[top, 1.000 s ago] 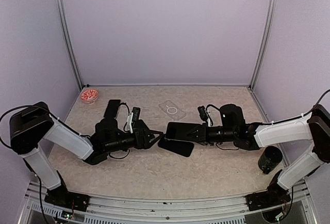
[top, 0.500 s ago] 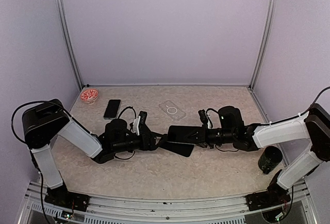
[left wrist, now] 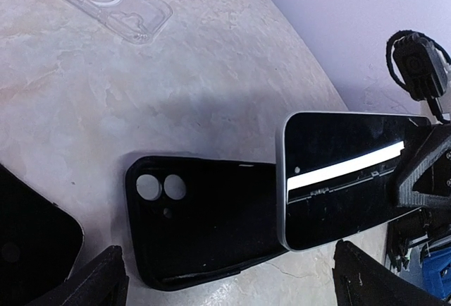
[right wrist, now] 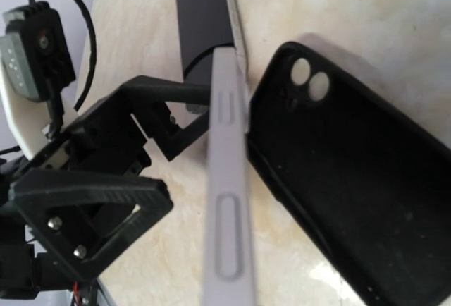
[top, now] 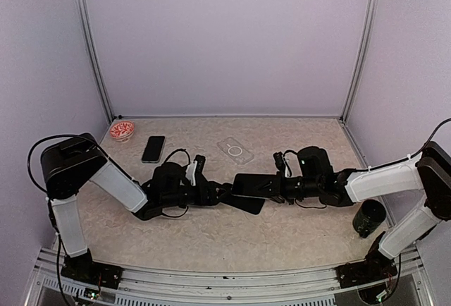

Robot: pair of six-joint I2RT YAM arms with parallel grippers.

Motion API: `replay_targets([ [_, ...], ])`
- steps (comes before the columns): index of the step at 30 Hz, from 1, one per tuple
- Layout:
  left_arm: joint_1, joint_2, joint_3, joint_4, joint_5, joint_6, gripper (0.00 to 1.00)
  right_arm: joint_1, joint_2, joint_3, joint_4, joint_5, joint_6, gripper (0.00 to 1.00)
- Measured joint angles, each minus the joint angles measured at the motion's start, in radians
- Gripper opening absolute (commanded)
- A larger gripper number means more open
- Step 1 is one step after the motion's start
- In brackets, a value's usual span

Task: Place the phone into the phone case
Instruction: Install the phone on the phone case.

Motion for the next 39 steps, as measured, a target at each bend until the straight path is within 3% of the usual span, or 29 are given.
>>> replay_targets([
  [26, -0.025, 0.049, 0.021, 0.01, 0.054, -0.025, 0.99, -0.037, 0.0, -0.008, -0.012, 0.013, 0.033, 0.0],
  [39, -0.029, 0.048, 0.03, -0.006, 0.063, -0.03, 0.99, -0.088, 0.085, 0.001, -0.006, -0.12, 0.035, 0.0],
])
